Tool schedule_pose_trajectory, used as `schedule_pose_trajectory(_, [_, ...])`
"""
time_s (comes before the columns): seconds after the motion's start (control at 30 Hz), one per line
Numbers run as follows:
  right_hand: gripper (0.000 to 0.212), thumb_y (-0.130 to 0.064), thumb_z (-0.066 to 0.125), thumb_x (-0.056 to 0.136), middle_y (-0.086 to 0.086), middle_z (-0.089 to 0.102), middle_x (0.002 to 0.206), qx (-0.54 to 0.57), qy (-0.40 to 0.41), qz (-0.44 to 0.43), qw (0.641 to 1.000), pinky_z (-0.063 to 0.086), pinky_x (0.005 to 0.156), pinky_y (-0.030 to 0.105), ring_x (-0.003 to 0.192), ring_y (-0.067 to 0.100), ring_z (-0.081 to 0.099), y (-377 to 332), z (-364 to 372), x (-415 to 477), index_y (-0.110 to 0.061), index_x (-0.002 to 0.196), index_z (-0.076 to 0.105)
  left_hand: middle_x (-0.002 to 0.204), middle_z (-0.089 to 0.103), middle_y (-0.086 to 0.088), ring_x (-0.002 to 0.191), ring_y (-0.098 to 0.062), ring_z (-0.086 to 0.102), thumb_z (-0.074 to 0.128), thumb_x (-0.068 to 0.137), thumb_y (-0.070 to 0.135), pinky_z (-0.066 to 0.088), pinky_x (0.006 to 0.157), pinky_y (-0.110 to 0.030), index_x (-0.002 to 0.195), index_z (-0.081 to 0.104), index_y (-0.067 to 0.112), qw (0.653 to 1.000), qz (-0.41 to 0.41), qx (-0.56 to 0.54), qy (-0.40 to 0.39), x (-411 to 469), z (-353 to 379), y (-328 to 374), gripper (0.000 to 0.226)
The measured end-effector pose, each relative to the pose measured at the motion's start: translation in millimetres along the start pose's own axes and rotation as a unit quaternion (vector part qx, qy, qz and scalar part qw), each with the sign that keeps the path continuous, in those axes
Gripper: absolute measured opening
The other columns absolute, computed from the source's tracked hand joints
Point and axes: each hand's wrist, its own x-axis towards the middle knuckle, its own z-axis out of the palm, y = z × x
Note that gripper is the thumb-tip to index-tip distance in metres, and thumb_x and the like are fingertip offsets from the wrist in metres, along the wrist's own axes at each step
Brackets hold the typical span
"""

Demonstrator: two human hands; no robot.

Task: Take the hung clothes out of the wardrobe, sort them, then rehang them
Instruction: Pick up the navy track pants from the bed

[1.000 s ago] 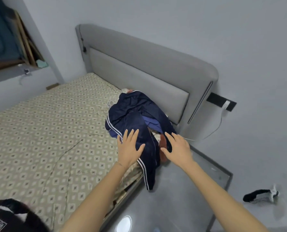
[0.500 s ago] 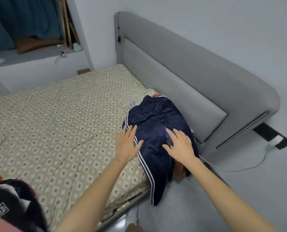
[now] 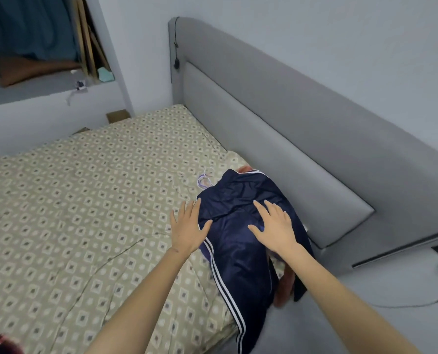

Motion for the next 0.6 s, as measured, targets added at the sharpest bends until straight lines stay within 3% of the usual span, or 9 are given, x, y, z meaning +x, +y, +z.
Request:
schedule_pose_trajectory(0.27, [0.075, -0.057, 0.044, 0.096, 0.006, 0.013, 0.163, -0.010, -0.005, 0.001, 1.000, 0.015, 0.120, 0.049, 0.149, 0.029, 0.011, -2, 0, 74, -0.031, 0.157, 0.008, 0.164, 0.018, 0.001, 0.153, -0.018, 0.002, 0.003, 0.079, 0.072, -0.008, 0.120, -0.049, 0.158, 0.018, 0.019, 1.000, -0.017, 0.005, 0.013, 72, 10, -18, 0.095])
schedule_pose_trajectory(0.5, [0.076, -0.056, 0.045, 0.096, 0.008, 0.011, 0.163, -0.015, -0.031, -0.035, 0.999, 0.014, 0.119, 0.050, 0.150, 0.030, 0.010, 0, 19, 145, -0.030, 0.157, 0.008, 0.166, 0.008, 0.002, 0.153, -0.017, -0.006, 0.001, 0.076, 0.073, -0.007, 0.120, -0.048, 0.158, 0.009, 0.022, 0.998, -0.051, -0.010, -0.031, 121, 37, -25, 0.097])
schedule_pose_trajectory(0.6, [0.076, -0.055, 0.047, 0.095, 0.008, 0.011, 0.163, -0.014, -0.044, -0.045, 0.998, 0.014, 0.119, 0.050, 0.150, 0.030, 0.010, 4, 30, 176, -0.030, 0.156, 0.008, 0.166, 0.006, 0.002, 0.153, -0.017, -0.006, 0.016, 0.088, 0.072, -0.006, 0.122, -0.049, 0.158, 0.007, 0.022, 0.996, -0.072, -0.021, -0.056, 143, 51, -26, 0.087])
